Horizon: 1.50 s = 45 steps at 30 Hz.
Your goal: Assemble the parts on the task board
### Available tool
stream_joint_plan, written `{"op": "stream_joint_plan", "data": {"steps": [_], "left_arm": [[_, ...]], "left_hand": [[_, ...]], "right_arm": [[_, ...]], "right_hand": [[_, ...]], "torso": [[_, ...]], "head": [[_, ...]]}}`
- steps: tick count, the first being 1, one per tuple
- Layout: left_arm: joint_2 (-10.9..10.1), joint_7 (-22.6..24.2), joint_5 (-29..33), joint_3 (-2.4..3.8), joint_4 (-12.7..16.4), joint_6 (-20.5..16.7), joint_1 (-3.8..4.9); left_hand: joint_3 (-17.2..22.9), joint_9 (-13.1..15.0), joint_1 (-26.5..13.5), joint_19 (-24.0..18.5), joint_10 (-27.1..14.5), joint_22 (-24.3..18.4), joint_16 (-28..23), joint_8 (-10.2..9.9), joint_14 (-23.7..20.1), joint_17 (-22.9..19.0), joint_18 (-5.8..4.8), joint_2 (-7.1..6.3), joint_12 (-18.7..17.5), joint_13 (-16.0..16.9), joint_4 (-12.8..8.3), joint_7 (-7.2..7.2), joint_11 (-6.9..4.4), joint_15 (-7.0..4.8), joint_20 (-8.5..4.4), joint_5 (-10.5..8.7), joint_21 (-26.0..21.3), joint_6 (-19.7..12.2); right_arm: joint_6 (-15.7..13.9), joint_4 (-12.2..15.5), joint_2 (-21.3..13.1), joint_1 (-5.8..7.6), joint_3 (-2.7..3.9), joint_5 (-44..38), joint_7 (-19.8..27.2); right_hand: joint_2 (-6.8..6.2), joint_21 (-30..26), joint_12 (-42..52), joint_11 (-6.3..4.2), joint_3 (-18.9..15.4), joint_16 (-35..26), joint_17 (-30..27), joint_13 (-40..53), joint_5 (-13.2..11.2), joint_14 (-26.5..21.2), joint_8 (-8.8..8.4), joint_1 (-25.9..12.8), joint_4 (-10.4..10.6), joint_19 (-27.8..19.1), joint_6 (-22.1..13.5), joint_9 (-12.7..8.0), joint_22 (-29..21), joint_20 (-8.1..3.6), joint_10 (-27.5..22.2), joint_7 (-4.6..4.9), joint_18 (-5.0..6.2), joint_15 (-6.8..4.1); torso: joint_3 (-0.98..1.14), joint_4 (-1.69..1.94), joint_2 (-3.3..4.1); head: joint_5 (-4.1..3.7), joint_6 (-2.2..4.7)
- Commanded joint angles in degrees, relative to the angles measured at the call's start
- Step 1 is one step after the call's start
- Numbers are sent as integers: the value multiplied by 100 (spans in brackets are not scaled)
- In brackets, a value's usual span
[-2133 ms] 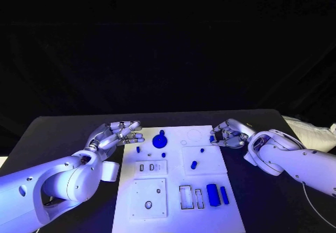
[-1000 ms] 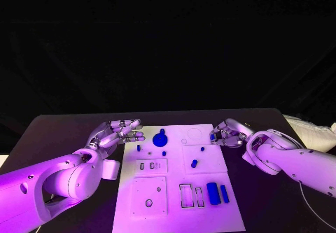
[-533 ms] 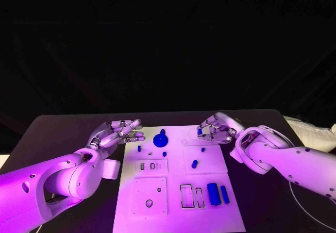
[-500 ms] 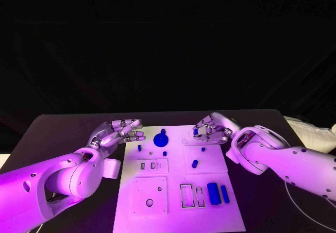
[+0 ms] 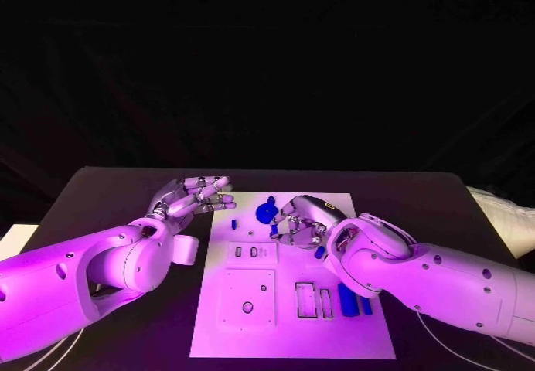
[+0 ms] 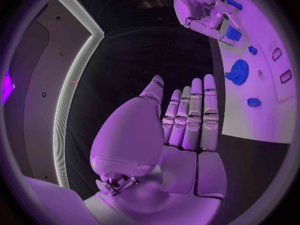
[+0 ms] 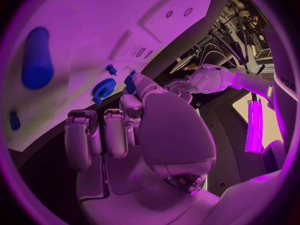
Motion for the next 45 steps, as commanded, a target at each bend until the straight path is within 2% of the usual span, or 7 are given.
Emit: {"op": "stream_joint_plan", "data": {"steps": [1,5,12,26,35,41,45], "left_arm": [[4,37,44,2,2,97,3],[1,35,48,2,5,101,2],[0,31,50,2,10,111,2],[7,23,50,2,6,126,2],[16,17,50,1,6,136,2],[7,14,50,1,1,134,1],[6,14,51,0,3,138,1]], "left_hand": [[-8,-7,6,43,-23,-5,-36,-38,-30,9,52,47,-12,-10,-31,16,7,-5,-5,-23,-20,-33],[-8,-7,6,43,-23,-5,-36,-38,-30,9,52,47,-12,-10,-31,16,7,-5,-5,-23,-20,-33],[-8,-7,6,43,-23,-5,-36,-38,-30,9,52,47,-12,-10,-31,16,7,-5,-5,-23,-20,-33],[-12,-6,6,41,-28,-9,-48,-42,-38,15,51,52,-11,-10,-38,17,9,-2,-3,-22,-28,-35],[-12,-6,6,41,-28,-9,-48,-42,-38,15,51,52,-11,-10,-38,17,9,-2,-3,-22,-28,-35],[-12,-6,6,41,-28,-9,-48,-42,-38,15,51,52,-11,-10,-38,17,9,-2,-3,-22,-28,-35],[-12,-6,6,41,-28,-9,-48,-42,-38,15,51,52,-11,-10,-38,17,9,-2,-3,-22,-28,-35]], "right_arm": [[156,-21,132,-47,-46,-542,-367],[219,-60,267,-82,-108,-661,-429],[306,-119,408,-127,-154,-786,-507],[647,-151,488,-176,-171,-925,-639],[737,-124,444,-184,-172,-998,-733],[735,-108,416,-200,-172,-1017,-778],[737,-101,419,-203,-172,-1020,-787]], "right_hand": [[43,-37,-17,-10,18,-26,262,10,19,357,-17,-45,3,-37,111,26,531,-17,-39,-104,-34,-33],[34,-39,-15,-6,13,-30,259,12,16,357,-25,-68,6,-38,101,23,530,-15,-38,-99,-34,-30],[31,-38,-16,-4,11,-31,258,12,14,357,-28,-78,8,-36,96,22,532,-14,-38,-97,-35,-29],[-7,-51,-36,5,-10,-44,244,1,7,355,-47,-143,16,-52,73,15,508,-8,-43,-86,-29,-21],[-56,-63,-99,18,-33,-58,228,-35,4,353,-74,-206,25,-66,39,5,485,0,-68,-68,-24,-11],[-139,-71,-250,45,-66,-87,195,-127,6,347,-133,-281,38,-73,-50,-19,472,15,-134,-31,-21,9],[-210,-77,-379,70,-96,-100,182,-208,-2,345,-179,-335,51,-78,-122,-38,463,30,-188,-1,-20,28]], "torso": [[-39,28,-33],[-57,40,-35],[-42,32,-27],[-31,27,-21],[-37,40,-25],[-37,27,-27],[-39,31,-25]], "head": [[45,-69],[53,-97],[67,-127],[104,-189],[97,-202],[99,-203],[91,-204]]}}
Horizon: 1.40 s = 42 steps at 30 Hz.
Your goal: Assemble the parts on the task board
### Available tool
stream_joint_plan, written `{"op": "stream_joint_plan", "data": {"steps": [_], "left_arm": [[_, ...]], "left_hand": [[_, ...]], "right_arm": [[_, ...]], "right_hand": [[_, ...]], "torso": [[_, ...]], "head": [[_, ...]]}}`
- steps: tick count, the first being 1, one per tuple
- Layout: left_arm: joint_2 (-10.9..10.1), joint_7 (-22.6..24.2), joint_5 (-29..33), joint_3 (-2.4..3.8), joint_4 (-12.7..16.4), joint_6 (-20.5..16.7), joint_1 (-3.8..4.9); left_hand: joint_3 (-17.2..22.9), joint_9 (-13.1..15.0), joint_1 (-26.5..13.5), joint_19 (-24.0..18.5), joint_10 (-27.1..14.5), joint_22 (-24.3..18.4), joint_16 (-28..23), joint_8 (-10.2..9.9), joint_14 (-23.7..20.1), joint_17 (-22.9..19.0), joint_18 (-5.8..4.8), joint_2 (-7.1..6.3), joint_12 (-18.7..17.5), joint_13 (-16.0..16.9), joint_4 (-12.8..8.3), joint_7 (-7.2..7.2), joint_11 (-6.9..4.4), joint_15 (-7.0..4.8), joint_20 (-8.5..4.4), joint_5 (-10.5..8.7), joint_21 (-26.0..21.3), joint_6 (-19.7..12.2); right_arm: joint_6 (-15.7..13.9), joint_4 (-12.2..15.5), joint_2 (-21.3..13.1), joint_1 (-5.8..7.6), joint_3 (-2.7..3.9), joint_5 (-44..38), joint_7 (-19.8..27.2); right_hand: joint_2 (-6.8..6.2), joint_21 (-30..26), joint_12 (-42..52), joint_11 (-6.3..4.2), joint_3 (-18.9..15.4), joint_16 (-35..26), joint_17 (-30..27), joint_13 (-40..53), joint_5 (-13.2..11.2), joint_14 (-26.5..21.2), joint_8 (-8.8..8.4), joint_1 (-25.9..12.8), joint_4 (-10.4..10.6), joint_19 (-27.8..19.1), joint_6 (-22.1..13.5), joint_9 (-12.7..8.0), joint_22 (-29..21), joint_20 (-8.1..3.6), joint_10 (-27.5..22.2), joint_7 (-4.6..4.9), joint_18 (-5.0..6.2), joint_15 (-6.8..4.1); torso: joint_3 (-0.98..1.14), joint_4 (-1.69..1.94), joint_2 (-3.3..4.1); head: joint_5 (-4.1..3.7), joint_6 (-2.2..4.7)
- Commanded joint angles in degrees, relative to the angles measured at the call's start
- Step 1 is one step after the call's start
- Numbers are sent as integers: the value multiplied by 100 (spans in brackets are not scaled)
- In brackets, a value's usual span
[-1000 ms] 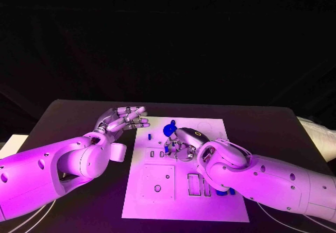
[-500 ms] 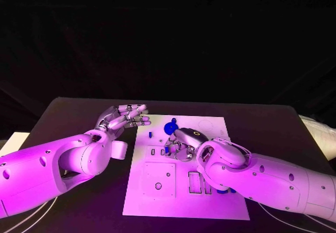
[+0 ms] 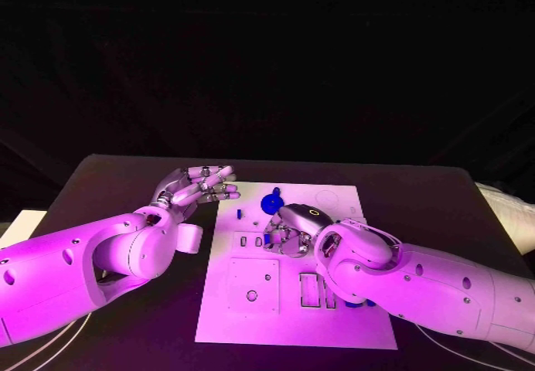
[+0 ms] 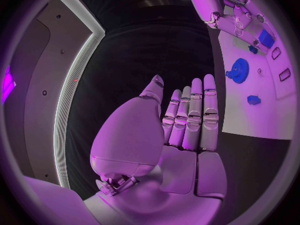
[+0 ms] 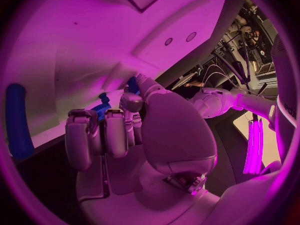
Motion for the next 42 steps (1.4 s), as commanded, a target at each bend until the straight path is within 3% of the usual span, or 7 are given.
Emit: {"op": "stream_joint_plan", "data": {"steps": [1,12,18,31,34,37,42], "left_arm": [[6,25,12,3,10,119,2],[-2,8,13,3,12,171,2],[-5,-12,13,3,7,207,2],[4,-57,12,3,-15,240,0],[12,-137,-25,2,-30,301,-2],[17,-421,-205,2,-58,512,-3],[12,-987,-630,1,-86,866,-3]], "left_hand": [[4,-6,6,41,-28,-5,-16,-16,-38,5,51,53,-11,-7,-21,17,9,-2,-3,-22,-29,-35],[-4,-7,1,39,-40,-10,-30,-24,-45,14,51,59,-13,-8,-28,22,14,2,-1,-22,-39,-42],[-5,-7,2,39,-41,-10,-31,-25,-45,15,51,60,-13,-8,-29,22,14,2,-1,-22,-39,-43],[-8,-8,8,39,-52,-13,-42,-32,-49,22,51,63,-15,-9,-41,20,16,4,1,-21,-47,-51],[-6,-6,20,53,-54,-14,-42,-35,-30,38,55,77,-11,-8,-57,12,10,-2,-1,-20,-48,-50],[2,-4,66,178,-23,9,32,-50,143,129,72,113,7,1,-123,-14,-20,-53,-36,-18,-4,-57],[-46,10,-37,828,384,242,706,-42,976,619,67,132,135,98,-136,-138,-205,-322,-293,-18,430,3]], "right_arm": [[216,-11,-6,-30,-21,-95,-169],[-4,-15,-9,-31,-21,-100,-180],[-487,10,-19,-40,-21,-76,-79],[-1385,299,-175,-85,-5,15,285],[-1532,454,-275,-103,66,135,480],[-1466,730,-498,-120,224,436,832],[-1244,1144,-985,-73,427,1111,1212]], "right_hand": [[-78,-38,-61,19,-58,-37,181,-38,7,344,-42,-40,7,-30,-80,-21,454,26,-54,10,-19,35],[-234,-109,-757,109,-180,-140,62,-502,-214,314,-165,-247,150,-116,-387,-89,321,98,-368,102,10,112],[-330,-138,-901,134,-283,-182,21,-631,-308,304,-161,-310,257,-145,-517,-104,272,125,-454,122,22,134],[-448,-144,-825,144,-571,-208,11,-651,-102,306,-128,-312,431,-134,-583,-99,278,140,-452,128,21,145],[-465,-141,-813,148,-681,-220,0,-662,-139,304,-124,-336,499,-125,-589,-98,286,141,-452,130,19,147],[-441,-151,-812,154,-886,-235,-6,-693,-271,302,-121,-302,616,-132,-613,-98,272,147,-476,139,22,154],[-428,-173,-818,173,-1208,-257,-15,-739,-192,299,-128,-191,754,-154,-674,-103,240,159,-525,156,29,169]], "torso": [[-6,2,1],[-4,3,-1],[-3,5,-3],[3,1,-1],[6,4,-4],[13,8,-11],[24,-17,-34]], "head": [[-8,-2],[13,-38],[8,-26],[14,0],[9,2],[12,14],[19,28]]}}
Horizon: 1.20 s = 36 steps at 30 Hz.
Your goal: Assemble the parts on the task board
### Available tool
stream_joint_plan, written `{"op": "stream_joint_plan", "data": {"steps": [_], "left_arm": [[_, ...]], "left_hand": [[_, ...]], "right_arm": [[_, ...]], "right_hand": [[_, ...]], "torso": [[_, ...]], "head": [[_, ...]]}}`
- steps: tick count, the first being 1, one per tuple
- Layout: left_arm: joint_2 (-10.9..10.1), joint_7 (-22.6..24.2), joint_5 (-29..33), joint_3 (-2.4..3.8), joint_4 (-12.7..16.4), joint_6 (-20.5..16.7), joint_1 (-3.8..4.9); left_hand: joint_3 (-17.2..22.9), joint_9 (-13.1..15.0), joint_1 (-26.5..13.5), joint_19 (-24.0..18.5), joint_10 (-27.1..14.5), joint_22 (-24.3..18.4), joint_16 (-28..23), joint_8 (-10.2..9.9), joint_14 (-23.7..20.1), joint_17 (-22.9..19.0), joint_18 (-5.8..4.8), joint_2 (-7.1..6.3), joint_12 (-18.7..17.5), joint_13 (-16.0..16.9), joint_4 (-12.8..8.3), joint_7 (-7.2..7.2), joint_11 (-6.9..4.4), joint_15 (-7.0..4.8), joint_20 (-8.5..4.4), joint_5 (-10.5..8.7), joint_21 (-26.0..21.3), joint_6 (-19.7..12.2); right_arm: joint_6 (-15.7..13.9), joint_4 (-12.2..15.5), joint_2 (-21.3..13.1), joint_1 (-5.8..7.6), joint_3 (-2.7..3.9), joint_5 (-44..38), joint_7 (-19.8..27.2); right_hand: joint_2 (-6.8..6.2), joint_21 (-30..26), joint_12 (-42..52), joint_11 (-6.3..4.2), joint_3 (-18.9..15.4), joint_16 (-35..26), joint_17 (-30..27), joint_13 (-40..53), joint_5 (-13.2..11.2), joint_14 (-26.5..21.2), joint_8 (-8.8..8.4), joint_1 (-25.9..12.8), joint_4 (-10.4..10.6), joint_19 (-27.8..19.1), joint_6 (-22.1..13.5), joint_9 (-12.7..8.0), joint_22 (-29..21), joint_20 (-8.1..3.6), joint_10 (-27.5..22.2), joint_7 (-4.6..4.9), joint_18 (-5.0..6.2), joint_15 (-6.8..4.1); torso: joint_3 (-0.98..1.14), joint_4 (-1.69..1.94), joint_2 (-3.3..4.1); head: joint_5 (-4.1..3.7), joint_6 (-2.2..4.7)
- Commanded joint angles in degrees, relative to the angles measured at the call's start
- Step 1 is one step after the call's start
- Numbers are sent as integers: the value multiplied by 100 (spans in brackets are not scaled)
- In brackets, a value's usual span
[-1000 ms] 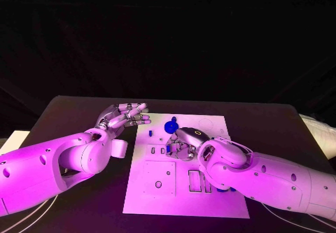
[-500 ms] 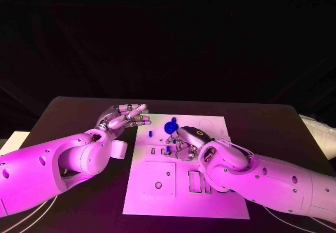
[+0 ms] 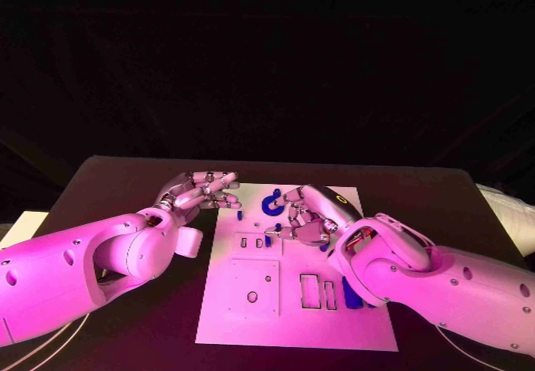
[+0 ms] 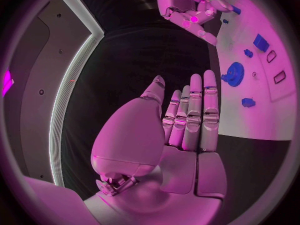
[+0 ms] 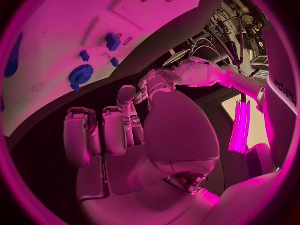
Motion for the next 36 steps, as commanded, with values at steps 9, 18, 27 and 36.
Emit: {"op": "stream_joint_plan", "data": {"steps": [9,18,27,36], "left_arm": [[114,-2402,-1977,4,-60,965,19],[534,-4625,-3844,-51,-292,1877,437],[932,-5414,-4997,-78,-489,2181,711],[1299,-5694,-5502,-125,-734,2317,790]], "left_hand": [[-104,70,-292,1049,1193,2150,5066,156,1172,4423,-139,9,801,646,214,-265,-399,-422,-464,-29,2483,328],[-1109,454,-1146,880,430,4995,7203,1034,1399,6439,-403,244,3146,2655,902,-440,-519,-517,-574,-165,5121,361],[-1497,1317,-1109,1415,1006,6858,7718,2163,1657,6990,-676,360,5631,5020,927,-736,-791,-751,-715,-149,6535,428],[-1757,2153,-1266,1603,1262,7423,7718,2900,1657,6990,-780,515,6377,5838,933,-846,-887,-824,-804,-173,6909,115]], "right_arm": [[-221,206,-780,394,132,1920,910],[-484,-188,-1067,592,141,2688,1066],[-515,-521,-1132,633,142,2759,1004],[-454,-613,-1140,638,141,2708,940]], "right_hand": [[309,-47,43,-14,-130,-69,-40,-45,221,285,51,334,24,-28,-8,12,230,23,-79,-7,34,45],[429,-89,-50,-31,-130,-162,-144,-148,488,264,81,430,-14,-76,48,19,151,8,-122,-21,52,30],[448,-110,-74,-36,-153,-204,-185,-192,661,256,85,463,-31,-95,64,18,117,0,-128,-25,59,24],[448,-124,-92,-39,-165,-230,-214,-213,706,250,89,466,-32,-111,73,19,90,-2,-133,-27,65,22]], "torso": [[94,-106,-100],[138,-106,-184],[179,-145,-221],[205,-149,-233]], "head": [[71,-1],[122,-49],[176,-91],[202,-119]]}}
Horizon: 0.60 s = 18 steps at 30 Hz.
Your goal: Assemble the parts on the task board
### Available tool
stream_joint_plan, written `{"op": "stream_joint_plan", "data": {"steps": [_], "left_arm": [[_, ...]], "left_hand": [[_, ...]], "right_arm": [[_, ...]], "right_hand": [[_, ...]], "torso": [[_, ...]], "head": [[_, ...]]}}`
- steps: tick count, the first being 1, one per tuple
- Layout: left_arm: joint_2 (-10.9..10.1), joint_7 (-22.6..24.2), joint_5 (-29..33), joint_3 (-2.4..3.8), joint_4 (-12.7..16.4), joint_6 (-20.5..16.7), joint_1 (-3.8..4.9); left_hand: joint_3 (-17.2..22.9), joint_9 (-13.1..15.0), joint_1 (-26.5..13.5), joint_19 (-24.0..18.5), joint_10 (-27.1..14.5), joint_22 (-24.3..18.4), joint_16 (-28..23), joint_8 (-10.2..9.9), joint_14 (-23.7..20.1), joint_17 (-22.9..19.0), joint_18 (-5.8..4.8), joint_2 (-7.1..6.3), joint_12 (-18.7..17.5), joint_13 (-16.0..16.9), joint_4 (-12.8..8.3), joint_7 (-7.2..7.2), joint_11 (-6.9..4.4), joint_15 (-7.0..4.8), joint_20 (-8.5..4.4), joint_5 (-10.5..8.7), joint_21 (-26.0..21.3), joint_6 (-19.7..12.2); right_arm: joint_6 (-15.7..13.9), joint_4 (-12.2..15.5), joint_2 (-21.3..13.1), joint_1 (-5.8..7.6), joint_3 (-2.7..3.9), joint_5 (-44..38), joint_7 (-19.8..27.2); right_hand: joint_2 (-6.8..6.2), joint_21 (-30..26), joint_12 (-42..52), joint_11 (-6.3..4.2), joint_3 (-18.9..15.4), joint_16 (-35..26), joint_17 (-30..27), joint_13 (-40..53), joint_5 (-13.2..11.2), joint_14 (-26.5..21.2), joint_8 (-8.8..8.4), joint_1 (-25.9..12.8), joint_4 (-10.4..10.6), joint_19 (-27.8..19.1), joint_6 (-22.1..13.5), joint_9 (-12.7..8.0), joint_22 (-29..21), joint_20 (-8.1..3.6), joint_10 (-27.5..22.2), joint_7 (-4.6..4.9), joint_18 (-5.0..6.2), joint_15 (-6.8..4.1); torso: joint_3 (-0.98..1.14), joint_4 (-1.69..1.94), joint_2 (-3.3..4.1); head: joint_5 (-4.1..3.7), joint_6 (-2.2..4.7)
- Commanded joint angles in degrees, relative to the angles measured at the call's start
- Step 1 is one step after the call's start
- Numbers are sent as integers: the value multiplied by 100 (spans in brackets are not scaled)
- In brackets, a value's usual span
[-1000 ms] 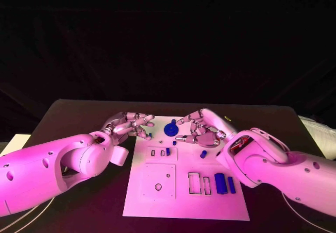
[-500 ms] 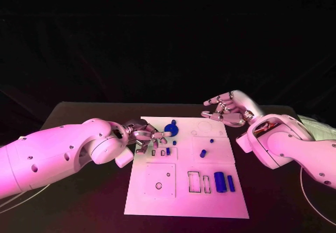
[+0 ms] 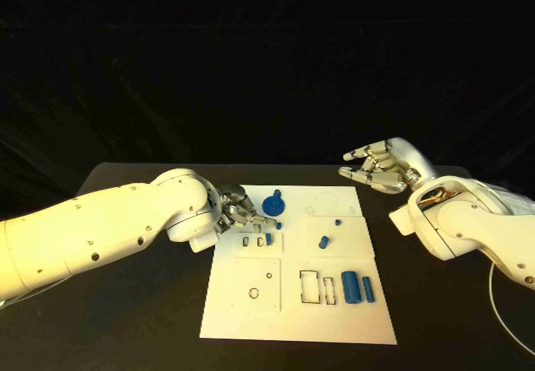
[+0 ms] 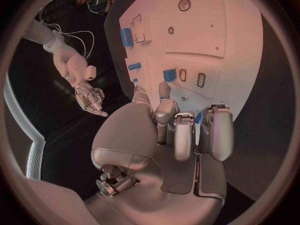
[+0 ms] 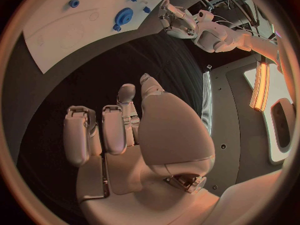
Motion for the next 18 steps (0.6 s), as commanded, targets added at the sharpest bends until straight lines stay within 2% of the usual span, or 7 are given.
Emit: {"op": "stream_joint_plan", "data": {"steps": [1,7,13,18], "left_arm": [[99,-341,-514,-5,-76,299,16],[313,-426,-643,-21,-306,557,24],[511,-463,-707,-36,-530,745,23],[652,-475,-720,-45,-659,849,18]], "left_hand": [[-49,107,-25,225,53,652,17,84,594,1506,-72,43,74,84,-7,-9,-3,-49,-50,-11,40,-55],[-129,347,-97,261,93,753,17,245,594,1506,-92,117,176,203,-3,-32,-23,-68,-68,-13,102,-141],[-157,416,-117,259,87,758,17,278,594,1506,-92,138,182,213,-3,-33,-23,-70,-71,-14,104,-182],[-161,451,-105,262,90,768,17,296,594,1506,-94,157,195,230,-10,-34,-24,-71,-73,-13,109,-200]], "right_arm": [[2,-16,6,2,1,10,7],[43,-50,19,2,1,-6,-26],[63,-71,27,2,1,-13,-39],[92,-86,43,2,1,-14,-56]], "right_hand": [[19,-40,-39,10,-23,-18,-5,-5,20,271,33,37,-20,-29,37,5,87,-2,-43,9,65,2],[20,-48,-55,9,-30,-31,-18,-22,50,268,34,38,-20,-38,41,5,72,-3,-48,8,68,0],[17,-57,-74,8,-39,-43,-30,-41,86,265,35,40,-19,-47,43,5,57,-4,-55,7,72,-1],[16,-71,-100,8,-50,-56,-42,-67,122,263,33,37,-16,-63,43,4,31,-6,-65,7,78,-2]], "torso": [[8,-1,-3],[4,-1,3],[-9,-4,12],[-8,-16,17]], "head": [[10,-9],[30,-20],[41,-43],[49,-62]]}}
